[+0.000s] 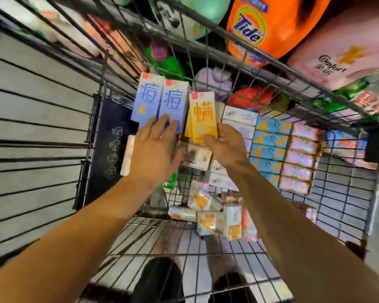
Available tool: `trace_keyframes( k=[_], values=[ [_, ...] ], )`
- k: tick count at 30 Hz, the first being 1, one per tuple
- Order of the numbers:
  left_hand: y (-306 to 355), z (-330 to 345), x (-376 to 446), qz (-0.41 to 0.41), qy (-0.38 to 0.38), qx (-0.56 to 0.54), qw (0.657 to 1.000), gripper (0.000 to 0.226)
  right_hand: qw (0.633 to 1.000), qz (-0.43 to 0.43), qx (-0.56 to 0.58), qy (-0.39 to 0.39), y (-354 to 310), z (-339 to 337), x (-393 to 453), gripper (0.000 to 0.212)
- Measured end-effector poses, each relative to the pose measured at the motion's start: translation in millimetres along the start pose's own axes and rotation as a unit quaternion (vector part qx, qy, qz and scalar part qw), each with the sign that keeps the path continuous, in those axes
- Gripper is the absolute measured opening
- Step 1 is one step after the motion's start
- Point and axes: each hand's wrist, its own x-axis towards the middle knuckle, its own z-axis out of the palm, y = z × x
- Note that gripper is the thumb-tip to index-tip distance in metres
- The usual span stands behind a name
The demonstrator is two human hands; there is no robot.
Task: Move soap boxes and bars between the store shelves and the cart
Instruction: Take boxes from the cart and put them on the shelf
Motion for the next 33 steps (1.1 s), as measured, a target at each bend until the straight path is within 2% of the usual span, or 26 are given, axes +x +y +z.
trace_keyframes(
  k=[2,4,6,8,11,13,16,21,24,27,29,30,33],
  values=[
    [6,-5,-1,-0.004,0.031,-0.036,0.999,0.069,1.0,0.014,0.021,-0.018,-2,-5,-11,0.028],
    [19,-14,-3,-0.024,0.054,-0.132,0.99,0.066,0.998,-0.002,0.054,-0.033,-4,-10,-26,0.033],
    [32,-23,-5,-0.064,0.043,-0.277,0.958,0.07,0.993,-0.036,0.087,-0.067,-8,-10,-44,0.032],
    [39,-26,-4,-0.108,0.046,-0.398,0.91,0.067,0.987,-0.053,0.113,-0.1,-13,-6,-53,0.03],
    [31,-31,-1,-0.155,0.086,-0.47,0.864,0.06,0.979,-0.071,0.102,-0.159,-15,-4,-50,0.031],
    [19,-34,1,-0.178,0.096,-0.486,0.85,0.063,0.988,-0.063,0.069,-0.126,-10,-1,-36,0.035],
    [2,-31,5,-0.207,0.11,-0.49,0.84,0.064,0.997,-0.062,-0.032,0.017,2,8,-8,0.041],
    [-8,-23,10,-0.214,0.113,-0.493,0.835,0.067,0.985,-0.089,-0.146,0.001,7,18,21,0.058],
    [-6,-20,12,-0.202,0.103,-0.491,0.841,0.067,0.983,-0.106,-0.152,0.002,10,5,18,0.046],
    [-3,-20,13,-0.204,0.103,-0.502,0.834,0.067,0.984,-0.102,-0.141,0.048,16,-15,10,0.029],
    [-2,-22,13,-0.209,0.104,-0.508,0.829,0.067,0.98,-0.098,-0.153,0.08,20,-21,9,0.024],
    [-2,-22,13,-0.209,0.102,-0.51,0.828,0.067,0.979,-0.09,-0.162,0.088,20,-20,10,0.03],
    [-1,-25,14,-0.207,0.099,-0.507,0.831,0.065,0.974,-0.06,-0.208,0.059,13,-9,23,0.074]
  ],
)
